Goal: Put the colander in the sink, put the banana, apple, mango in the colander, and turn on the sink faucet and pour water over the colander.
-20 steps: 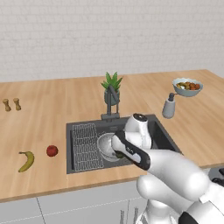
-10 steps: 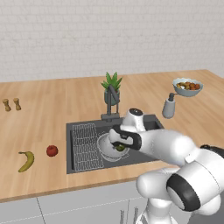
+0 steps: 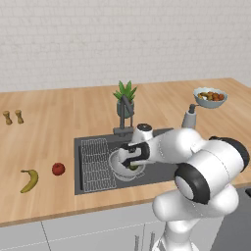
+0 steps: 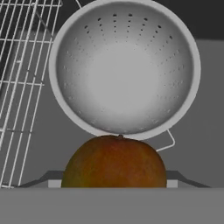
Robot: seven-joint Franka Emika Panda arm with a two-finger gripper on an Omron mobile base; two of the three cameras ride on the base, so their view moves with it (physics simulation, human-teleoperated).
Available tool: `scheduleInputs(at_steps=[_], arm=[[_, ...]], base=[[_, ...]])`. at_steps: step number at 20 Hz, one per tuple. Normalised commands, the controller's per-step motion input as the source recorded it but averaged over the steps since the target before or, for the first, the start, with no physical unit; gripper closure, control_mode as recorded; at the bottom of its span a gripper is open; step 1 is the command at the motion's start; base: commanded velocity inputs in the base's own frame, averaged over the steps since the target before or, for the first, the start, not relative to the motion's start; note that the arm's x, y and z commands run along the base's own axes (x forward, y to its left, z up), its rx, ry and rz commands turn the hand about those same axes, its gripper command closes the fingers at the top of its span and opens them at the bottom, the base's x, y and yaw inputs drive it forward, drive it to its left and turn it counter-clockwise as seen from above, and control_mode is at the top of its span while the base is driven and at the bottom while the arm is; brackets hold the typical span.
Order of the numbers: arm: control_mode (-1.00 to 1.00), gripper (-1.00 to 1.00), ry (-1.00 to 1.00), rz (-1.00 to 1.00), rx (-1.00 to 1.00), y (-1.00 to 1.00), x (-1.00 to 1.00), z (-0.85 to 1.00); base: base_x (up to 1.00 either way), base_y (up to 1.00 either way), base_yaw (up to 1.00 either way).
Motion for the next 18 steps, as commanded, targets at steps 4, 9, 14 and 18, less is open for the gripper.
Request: scheduleInputs(at_steps=[4,9,14,18], arm=[[-1.00,1.00,-0.01,0.00,0.00,-0.07,0.04,-0.44],[-1.00,1.00,-0.04,0.00,0.00,-0.03,0.28,-0.07],[-1.00,1.00,-0.05,0.00,0.00,-0.02,0.46,-0.09],[-1.00,1.00,-0.03,0.00,0.00,0.00,0.31,-0.22]], base=[[0.00,0.00,0.00],[0.00,0.00,0.00],[0.00,0.00,0.00],[0.00,0.00,0.00]])
